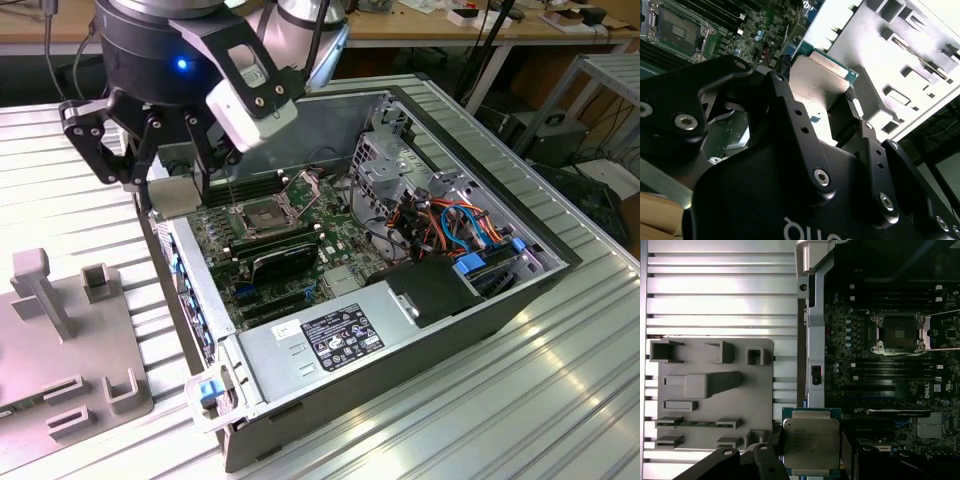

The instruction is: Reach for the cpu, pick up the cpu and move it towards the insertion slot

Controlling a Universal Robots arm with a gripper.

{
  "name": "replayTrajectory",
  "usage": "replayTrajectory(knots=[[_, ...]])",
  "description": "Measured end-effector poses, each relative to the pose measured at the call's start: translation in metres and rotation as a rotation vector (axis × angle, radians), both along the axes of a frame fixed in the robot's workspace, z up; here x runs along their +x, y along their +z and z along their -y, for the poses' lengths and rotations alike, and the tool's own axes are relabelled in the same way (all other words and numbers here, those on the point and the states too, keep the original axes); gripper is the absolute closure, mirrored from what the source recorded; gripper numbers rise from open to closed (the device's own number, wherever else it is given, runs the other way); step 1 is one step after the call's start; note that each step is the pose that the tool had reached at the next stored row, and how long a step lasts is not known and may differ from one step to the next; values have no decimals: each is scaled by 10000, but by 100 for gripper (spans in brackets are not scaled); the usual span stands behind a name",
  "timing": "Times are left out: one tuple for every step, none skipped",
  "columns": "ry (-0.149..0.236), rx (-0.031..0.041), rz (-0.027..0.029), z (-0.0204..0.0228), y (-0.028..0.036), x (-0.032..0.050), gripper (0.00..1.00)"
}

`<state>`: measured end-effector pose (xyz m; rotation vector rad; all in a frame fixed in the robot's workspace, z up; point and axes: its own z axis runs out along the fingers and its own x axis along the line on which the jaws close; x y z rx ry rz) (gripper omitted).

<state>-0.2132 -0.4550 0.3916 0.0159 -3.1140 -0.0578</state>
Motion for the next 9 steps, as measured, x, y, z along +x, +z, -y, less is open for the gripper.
replayTrajectory(knots=[[0, 0, 0, 0, 0, 17, 45], [0, 0, 1, 0, 0, 41, 45], [0, 0, 1, 0, 0, 54, 45], [0, 0, 0, 0, 0, 80, 45], [1, 0, 0, 0, 0, 100, 45], [0, 0, 0, 0, 0, 117, 45], [1, 0, 0, 0, 0, 139, 45], [1, 1, 1, 0, 0, 154, 45], [1, 1, 0, 0, 0, 177, 45]])
